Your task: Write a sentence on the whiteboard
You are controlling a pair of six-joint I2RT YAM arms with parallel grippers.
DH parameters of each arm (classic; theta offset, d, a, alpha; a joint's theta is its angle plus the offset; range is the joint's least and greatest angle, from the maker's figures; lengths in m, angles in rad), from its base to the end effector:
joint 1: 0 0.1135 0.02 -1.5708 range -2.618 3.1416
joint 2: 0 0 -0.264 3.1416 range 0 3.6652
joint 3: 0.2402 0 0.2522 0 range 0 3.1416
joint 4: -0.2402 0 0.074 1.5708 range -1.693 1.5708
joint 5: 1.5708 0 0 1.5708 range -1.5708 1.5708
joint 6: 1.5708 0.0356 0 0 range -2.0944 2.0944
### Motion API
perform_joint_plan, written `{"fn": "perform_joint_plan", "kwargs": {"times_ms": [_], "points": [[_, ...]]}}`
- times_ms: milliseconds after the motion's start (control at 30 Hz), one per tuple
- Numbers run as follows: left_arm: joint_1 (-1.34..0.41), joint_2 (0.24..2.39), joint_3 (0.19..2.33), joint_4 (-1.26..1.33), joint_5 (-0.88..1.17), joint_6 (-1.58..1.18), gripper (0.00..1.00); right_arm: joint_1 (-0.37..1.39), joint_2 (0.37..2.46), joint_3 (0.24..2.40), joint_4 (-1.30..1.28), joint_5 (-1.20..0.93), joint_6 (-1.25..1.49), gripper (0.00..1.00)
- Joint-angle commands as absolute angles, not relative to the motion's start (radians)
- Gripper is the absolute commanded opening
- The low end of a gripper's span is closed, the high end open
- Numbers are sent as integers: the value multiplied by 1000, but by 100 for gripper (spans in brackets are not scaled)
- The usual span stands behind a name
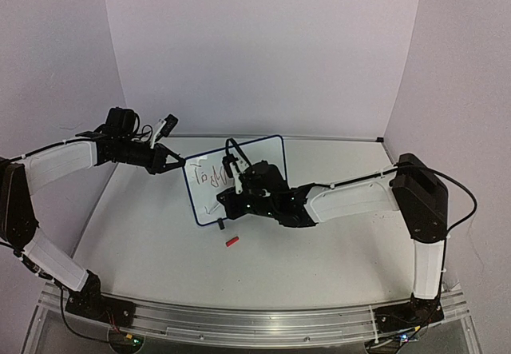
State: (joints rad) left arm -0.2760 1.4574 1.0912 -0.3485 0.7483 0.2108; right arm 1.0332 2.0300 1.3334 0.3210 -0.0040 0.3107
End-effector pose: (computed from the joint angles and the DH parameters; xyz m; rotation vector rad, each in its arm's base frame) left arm 0.2974 -0.1094 0.2785 0.8991 2.0097 -0.8827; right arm 0.2382 0.3998 0.1988 -0.7285 1.9204 0.8734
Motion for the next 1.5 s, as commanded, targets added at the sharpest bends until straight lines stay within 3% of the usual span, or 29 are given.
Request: {"fn": "perform_joint_plan", "kwargs": {"times_ms": [0,567,1467], "points": [[-283,1427,1115,-359,752,213,0,1034,2015,1332,344,56,291,0],[-283,1425,1116,-359,752,215,0,1035,1941,1318,380,73,282,0],[-282,1421,1116,-360,752,215,0,1035,2004,1308,350,114,280,0]]}}
